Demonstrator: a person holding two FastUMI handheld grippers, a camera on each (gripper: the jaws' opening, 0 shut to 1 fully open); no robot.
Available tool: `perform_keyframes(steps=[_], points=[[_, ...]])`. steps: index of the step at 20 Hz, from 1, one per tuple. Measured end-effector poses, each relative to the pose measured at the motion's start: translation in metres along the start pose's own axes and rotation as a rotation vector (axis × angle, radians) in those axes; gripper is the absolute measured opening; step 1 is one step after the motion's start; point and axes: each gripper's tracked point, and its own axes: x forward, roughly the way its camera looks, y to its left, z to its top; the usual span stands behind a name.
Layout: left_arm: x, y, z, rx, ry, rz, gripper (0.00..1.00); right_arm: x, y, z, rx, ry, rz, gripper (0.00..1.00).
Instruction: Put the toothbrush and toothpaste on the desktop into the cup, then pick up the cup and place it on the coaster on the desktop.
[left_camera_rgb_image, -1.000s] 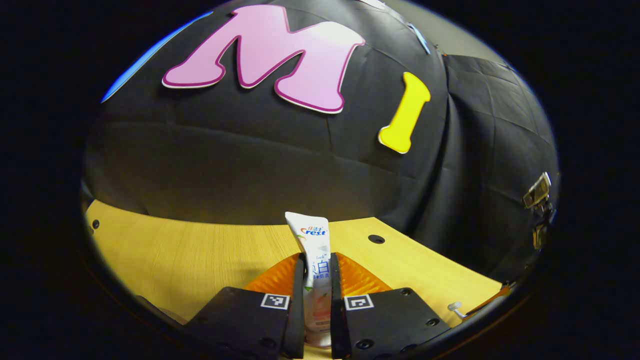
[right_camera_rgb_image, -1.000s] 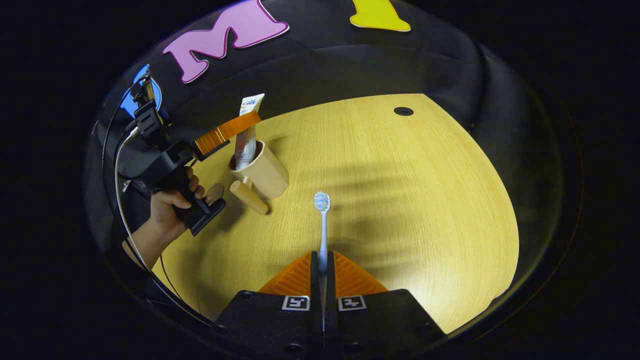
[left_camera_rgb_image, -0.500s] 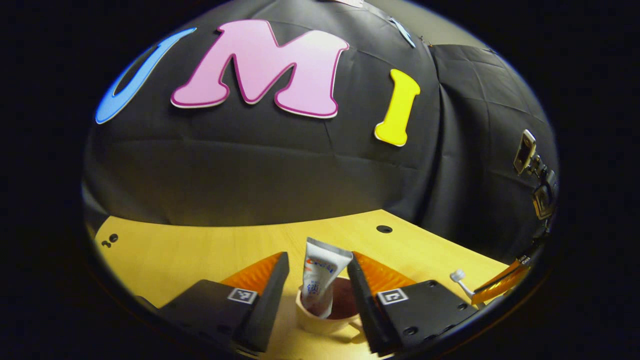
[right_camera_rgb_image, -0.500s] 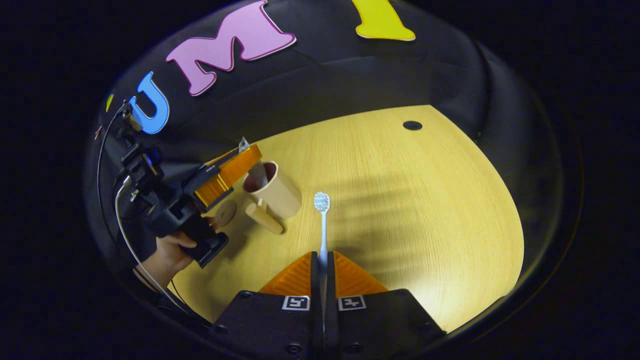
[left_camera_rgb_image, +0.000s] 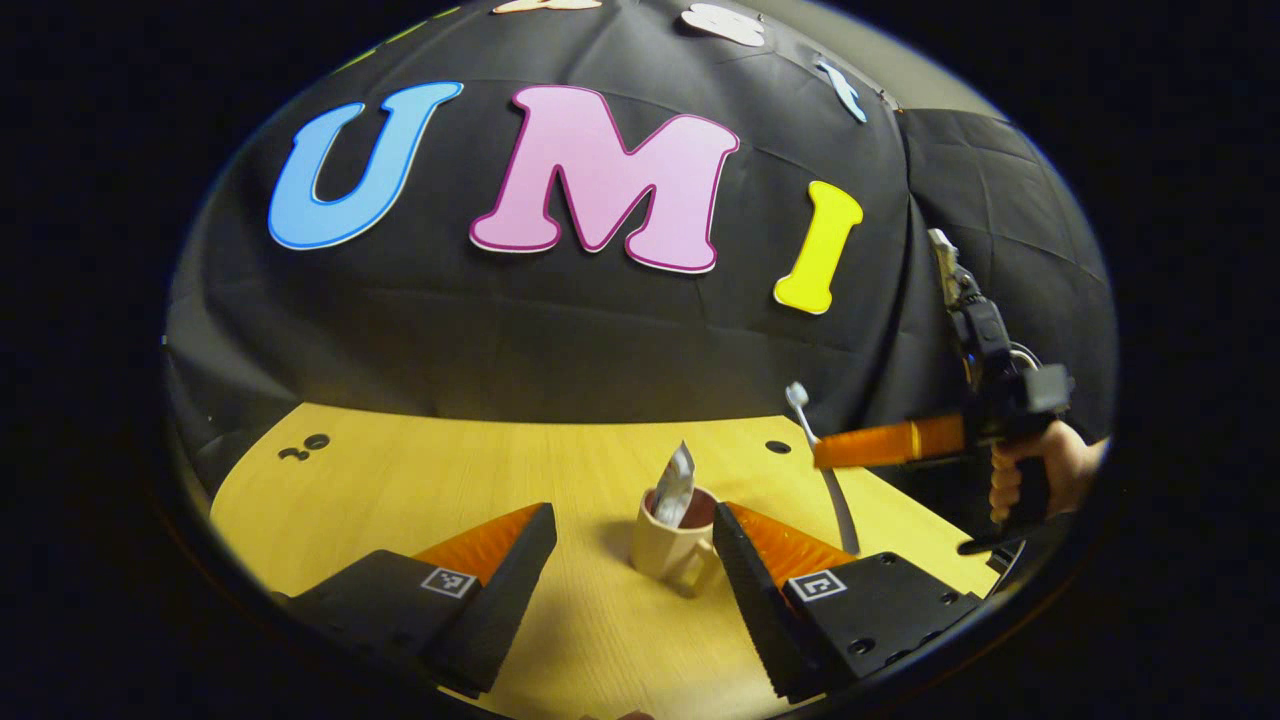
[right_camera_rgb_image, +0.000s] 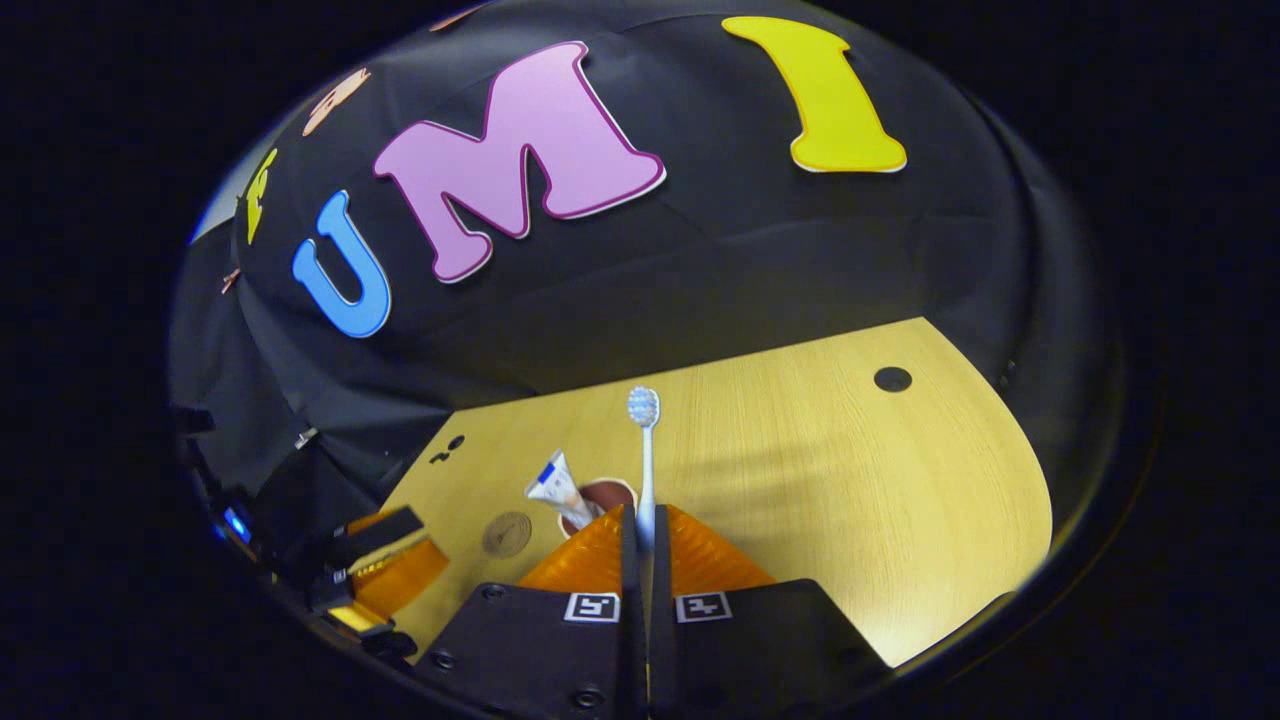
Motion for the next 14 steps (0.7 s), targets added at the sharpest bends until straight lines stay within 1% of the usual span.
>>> perform_keyframes(steps=[2,4,6,12,14], points=[[-0.018,0.004,-0.012,-0.023,0.032,0.017,0.97,0.011,0.007,0.015,0.009,-0.042,0.021,0.05],[-0.028,0.004,-0.021,-0.048,0.049,0.024,0.97,0.023,0.011,0.026,0.017,-0.09,0.031,0.05],[-0.034,0.008,-0.031,-0.052,0.062,0.043,0.97,0.036,0.019,0.031,0.037,-0.119,0.054,0.06],[-0.029,0.014,-0.048,-0.101,0.091,0.059,0.98,0.075,0.029,0.049,0.049,-0.244,0.09,0.06],[-0.027,0.02,-0.058,-0.116,0.094,0.078,0.97,0.088,0.03,0.051,0.039,-0.28,0.099,0.05]])
